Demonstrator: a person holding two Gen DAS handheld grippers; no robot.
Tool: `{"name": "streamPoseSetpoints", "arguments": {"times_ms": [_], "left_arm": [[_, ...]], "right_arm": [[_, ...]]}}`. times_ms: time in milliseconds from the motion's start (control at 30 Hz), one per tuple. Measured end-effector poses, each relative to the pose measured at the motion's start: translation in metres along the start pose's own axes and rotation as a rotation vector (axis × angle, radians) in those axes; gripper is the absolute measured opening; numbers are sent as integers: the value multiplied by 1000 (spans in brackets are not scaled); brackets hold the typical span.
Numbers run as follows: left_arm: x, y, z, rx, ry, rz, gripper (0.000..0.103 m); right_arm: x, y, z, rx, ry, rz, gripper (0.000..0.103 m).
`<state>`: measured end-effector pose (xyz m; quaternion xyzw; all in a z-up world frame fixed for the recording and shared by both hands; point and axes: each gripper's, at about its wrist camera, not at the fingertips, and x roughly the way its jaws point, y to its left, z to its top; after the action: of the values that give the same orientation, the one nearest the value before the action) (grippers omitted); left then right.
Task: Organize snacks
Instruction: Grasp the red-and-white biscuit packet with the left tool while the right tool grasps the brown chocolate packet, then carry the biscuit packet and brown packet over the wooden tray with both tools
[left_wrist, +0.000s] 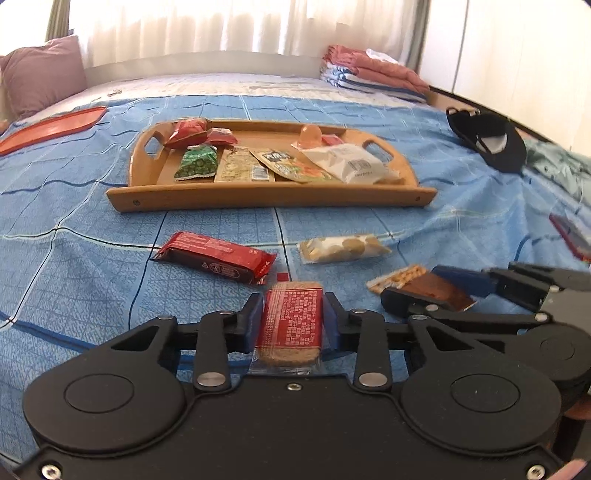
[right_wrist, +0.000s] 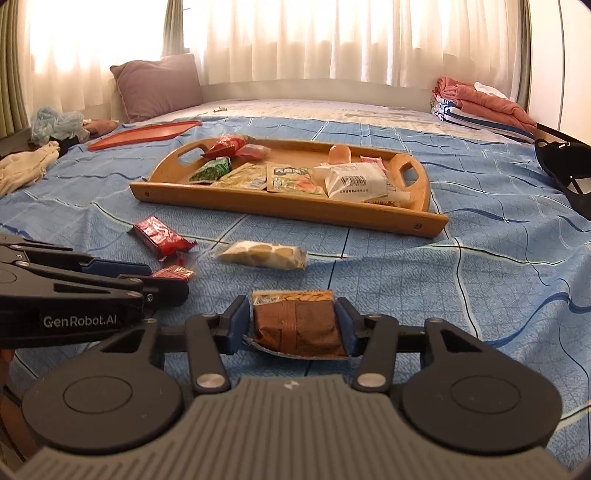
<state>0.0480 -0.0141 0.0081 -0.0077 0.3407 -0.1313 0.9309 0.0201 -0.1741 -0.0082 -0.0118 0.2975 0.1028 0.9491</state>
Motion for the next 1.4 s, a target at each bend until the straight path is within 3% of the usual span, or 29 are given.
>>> {"name": "streamPoseSetpoints", "arguments": {"times_ms": [167, 200, 267, 433, 567, 867, 933, 1033, 1400], "left_arm": [[-9, -1, 11, -10, -23, 17, 32], [-11, -1, 14, -9, -28, 22, 32], [-13, -1, 20, -12, -39, 27, 32], [-19, 0, 26, -14, -60, 31, 32], [-20, 2, 17, 4, -49, 27, 32], [-17, 6, 6, 4, -33, 42, 32], [-17, 6, 8, 0, -35, 42, 32], [-17, 7, 10, -6, -41, 43, 32], [-25, 10, 46, 9, -85, 60, 32]], "right_arm": [[-9, -1, 8, -1, -25, 15, 53], [-10, -1, 10, 0, -30, 20, 38], [-12, -3, 16, 4, -32, 25, 27], [-12, -6, 22, 14, -45, 12, 28], [-12, -7, 14, 15, -23, 32, 61], [1, -1, 0, 10, -4, -30, 85], [5, -5, 1, 45, 11, -17, 85], [5, -8, 2, 66, 31, 5, 59], [-14, -12, 30, 78, -51, 36, 55]]}}
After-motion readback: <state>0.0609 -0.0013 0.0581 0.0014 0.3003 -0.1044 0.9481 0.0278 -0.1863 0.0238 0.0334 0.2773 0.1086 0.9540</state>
